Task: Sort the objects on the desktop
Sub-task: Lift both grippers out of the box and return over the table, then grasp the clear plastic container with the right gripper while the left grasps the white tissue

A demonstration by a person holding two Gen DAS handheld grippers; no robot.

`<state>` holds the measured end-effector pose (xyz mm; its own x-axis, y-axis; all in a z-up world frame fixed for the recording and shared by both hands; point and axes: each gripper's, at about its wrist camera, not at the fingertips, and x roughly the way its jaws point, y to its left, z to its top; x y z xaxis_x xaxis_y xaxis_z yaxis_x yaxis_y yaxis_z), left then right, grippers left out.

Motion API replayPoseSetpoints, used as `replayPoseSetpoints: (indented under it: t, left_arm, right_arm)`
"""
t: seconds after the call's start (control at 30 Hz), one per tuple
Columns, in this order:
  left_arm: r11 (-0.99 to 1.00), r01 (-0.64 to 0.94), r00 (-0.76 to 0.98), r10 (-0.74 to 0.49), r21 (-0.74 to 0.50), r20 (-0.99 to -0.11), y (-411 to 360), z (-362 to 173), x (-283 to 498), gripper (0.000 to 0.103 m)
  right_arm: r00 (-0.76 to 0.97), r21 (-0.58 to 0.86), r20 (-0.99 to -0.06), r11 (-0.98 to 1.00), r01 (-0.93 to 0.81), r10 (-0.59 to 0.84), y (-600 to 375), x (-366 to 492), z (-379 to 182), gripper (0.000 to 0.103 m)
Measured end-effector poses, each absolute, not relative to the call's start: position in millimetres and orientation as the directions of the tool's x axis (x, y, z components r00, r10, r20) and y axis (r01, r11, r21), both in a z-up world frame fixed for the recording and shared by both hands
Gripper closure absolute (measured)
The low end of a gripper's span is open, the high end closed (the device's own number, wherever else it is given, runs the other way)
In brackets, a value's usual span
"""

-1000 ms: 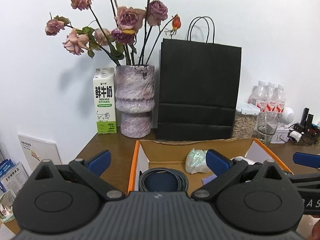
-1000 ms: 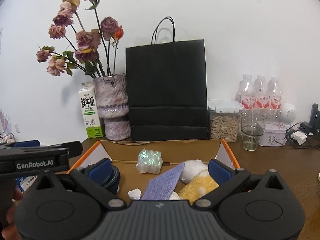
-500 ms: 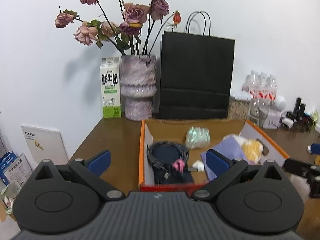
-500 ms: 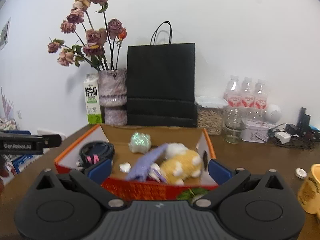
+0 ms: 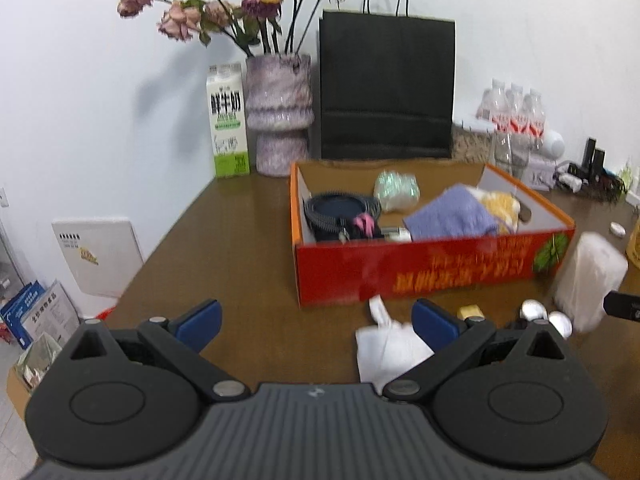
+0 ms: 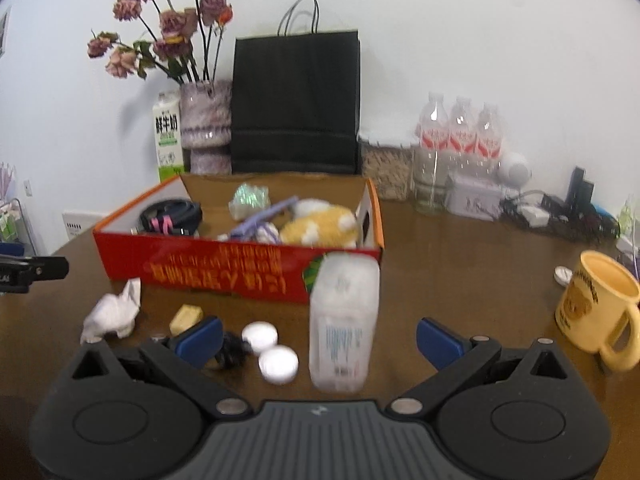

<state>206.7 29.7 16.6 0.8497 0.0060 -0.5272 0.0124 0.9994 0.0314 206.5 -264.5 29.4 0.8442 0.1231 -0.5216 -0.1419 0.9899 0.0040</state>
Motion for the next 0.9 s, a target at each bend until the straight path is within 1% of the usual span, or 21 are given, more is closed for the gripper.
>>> replayPoseSetpoints:
  t: [0.23,0.57,0.8,0.9]
  left_arm:
    - [1.000,0.020,0.810,-0.005,0.020,-0.587,29.0,-4.4,207.7,0.000]
    - [0.998,0.065,0.774,-0.044,0.010,-0.631,12.8,-20.1,231.5,0.000]
    - [0.996,0.084,0.753,-0.040,0.035,-0.657,0.4,-26.6,252.4,0.000]
    - [0.996,0.089,0.745,-0.050,0.025,-0.665,-1.5,-30.7,260.1,0.000]
  right_arm:
    - [0.810,-0.002,-0.576,0.991,-0.132,0.106,-270.8,204.4,6.1,0.000]
    - [0.792,0.015,-0.602,0.993,-0.117,0.102,-278.7,222.4,-10.8,0.000]
    - [0.805,-0.005,-0.586,0.992,-0.123,0.097,-277.8,239.1,-8.3,0.000]
    - [0.806,0.002,-0.586,0.994,-0.111,0.091,-278.0,249.6,-8.0,0.000]
